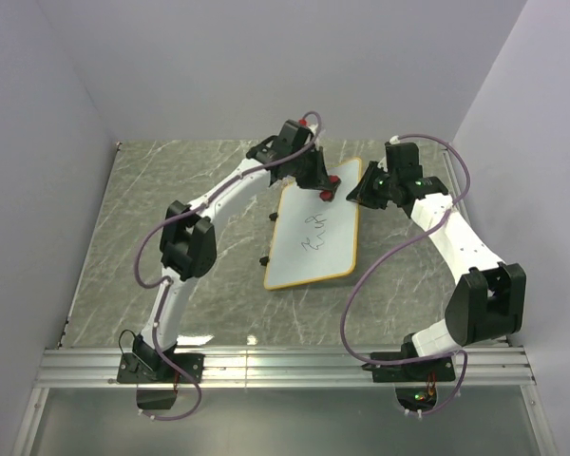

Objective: Erase the whiteboard

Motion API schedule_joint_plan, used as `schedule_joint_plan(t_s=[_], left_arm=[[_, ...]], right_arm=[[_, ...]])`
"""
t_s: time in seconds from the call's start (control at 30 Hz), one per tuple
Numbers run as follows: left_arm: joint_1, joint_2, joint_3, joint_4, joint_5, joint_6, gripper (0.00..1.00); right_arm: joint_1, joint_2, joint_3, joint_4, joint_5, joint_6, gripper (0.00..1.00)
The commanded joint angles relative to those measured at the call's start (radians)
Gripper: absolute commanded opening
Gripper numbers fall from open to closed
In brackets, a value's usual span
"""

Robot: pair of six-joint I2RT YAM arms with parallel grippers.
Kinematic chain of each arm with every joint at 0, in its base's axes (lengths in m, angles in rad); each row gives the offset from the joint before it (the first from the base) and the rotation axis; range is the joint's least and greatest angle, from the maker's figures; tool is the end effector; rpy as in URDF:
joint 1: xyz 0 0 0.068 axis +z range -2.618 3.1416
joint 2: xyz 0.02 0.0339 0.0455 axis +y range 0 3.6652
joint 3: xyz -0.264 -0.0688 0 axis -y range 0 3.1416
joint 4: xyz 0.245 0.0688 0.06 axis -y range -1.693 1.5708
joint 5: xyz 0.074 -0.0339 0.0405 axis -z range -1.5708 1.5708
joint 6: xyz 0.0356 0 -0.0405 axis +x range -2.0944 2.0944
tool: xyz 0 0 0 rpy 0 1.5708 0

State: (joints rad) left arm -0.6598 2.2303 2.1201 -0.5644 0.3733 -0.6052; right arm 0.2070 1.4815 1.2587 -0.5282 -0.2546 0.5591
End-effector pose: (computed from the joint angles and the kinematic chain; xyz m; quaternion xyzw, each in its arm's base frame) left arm 0.3994 -0.3263 0.2879 0.1045 0.8831 -0.3866 0.2445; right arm 0.3191 0.0762 0.3068 0.1095 0.9045 0.2557 0.3231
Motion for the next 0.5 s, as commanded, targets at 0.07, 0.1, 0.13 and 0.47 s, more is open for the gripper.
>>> schedule_joint_plan(t_s=[0.07, 0.1, 0.13, 0.47], left_arm=[[0.098, 0.173, 0.025, -0.161, -0.114, -0.004, 0.0], [0.103, 0.184, 0.024, -0.181, -0.134, 0.013, 0.0], [0.104, 0.195, 0.023, -0.193, -0.145, 0.024, 0.0], [0.036, 0.043, -0.184, -0.144, -0.122, 0.053, 0.0]], right_arm=[[0.08, 0.02, 0.002, -0.013, -0.08, -0.065, 0.0], [0.078, 0.019, 0.001, -0.013, -0.08, -0.067, 0.0], [0.08, 0.016, -0.002, -0.013, -0.078, -0.067, 0.0], [0.085, 0.033, -0.007, 0.004, -0.087, -0.048, 0.0]])
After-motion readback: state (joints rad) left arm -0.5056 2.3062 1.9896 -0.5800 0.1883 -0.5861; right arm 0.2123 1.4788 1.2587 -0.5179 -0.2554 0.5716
